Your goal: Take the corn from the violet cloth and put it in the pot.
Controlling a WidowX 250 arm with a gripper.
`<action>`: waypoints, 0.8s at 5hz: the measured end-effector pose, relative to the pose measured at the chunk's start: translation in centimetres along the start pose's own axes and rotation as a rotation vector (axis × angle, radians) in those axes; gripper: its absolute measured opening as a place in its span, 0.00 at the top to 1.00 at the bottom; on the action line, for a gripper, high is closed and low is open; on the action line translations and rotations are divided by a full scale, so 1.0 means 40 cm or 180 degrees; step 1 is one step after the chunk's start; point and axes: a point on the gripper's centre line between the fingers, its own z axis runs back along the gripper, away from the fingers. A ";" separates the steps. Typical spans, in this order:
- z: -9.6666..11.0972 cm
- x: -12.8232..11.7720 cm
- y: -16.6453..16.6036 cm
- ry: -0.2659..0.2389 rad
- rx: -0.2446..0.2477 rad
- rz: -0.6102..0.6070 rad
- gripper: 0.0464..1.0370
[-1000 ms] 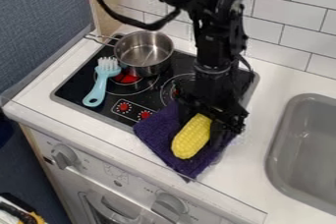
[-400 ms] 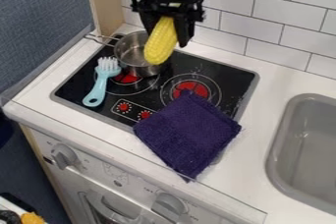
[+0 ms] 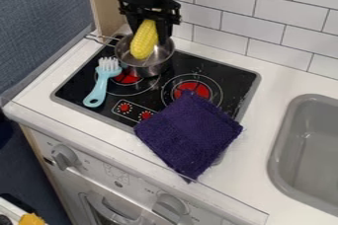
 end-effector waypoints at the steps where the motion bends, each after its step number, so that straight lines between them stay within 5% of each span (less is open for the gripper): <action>1: -0.026 0.013 0.013 0.0069 0.0059 -0.0028 0.38; 2: -0.029 0.010 0.022 0.0102 0.0135 -0.0057 0.31; 3: -0.028 0.008 0.022 0.0122 0.0135 -0.0065 0.06; 4: -0.029 0.006 0.019 0.0137 0.0110 -0.0095 0.03</action>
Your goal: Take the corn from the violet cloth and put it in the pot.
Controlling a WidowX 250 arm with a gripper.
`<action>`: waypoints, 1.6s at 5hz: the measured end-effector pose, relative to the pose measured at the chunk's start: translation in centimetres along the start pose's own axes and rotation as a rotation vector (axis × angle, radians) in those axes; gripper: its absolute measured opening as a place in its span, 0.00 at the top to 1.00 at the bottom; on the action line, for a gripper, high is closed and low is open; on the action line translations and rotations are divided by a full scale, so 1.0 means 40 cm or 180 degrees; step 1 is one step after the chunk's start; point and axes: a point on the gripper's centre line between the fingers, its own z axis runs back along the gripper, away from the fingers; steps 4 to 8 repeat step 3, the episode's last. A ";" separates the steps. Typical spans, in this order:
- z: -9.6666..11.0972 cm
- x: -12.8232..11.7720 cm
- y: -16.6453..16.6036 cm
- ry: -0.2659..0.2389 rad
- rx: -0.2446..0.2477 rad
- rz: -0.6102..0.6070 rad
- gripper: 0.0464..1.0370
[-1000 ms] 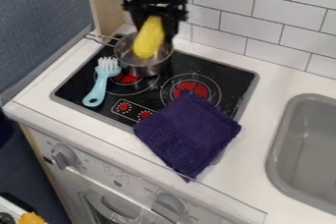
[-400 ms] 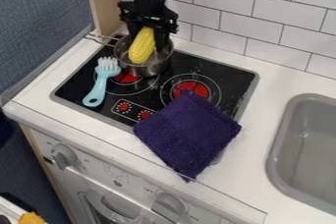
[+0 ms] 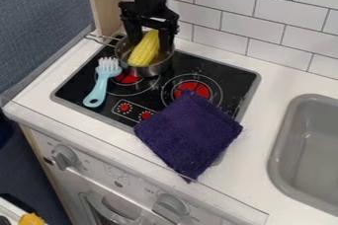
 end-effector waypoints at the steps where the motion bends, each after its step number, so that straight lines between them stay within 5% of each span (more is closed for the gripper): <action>1: 0.069 -0.003 -0.012 -0.0110 -0.0058 -0.0012 0.04; 2: 0.151 -0.042 -0.038 -0.0159 -0.0145 -0.0063 0.04; 3: 0.174 -0.088 -0.060 -0.0088 -0.0164 -0.0154 0.04; 8: 0.174 -0.088 -0.060 -0.0088 -0.0164 -0.0154 0.04</action>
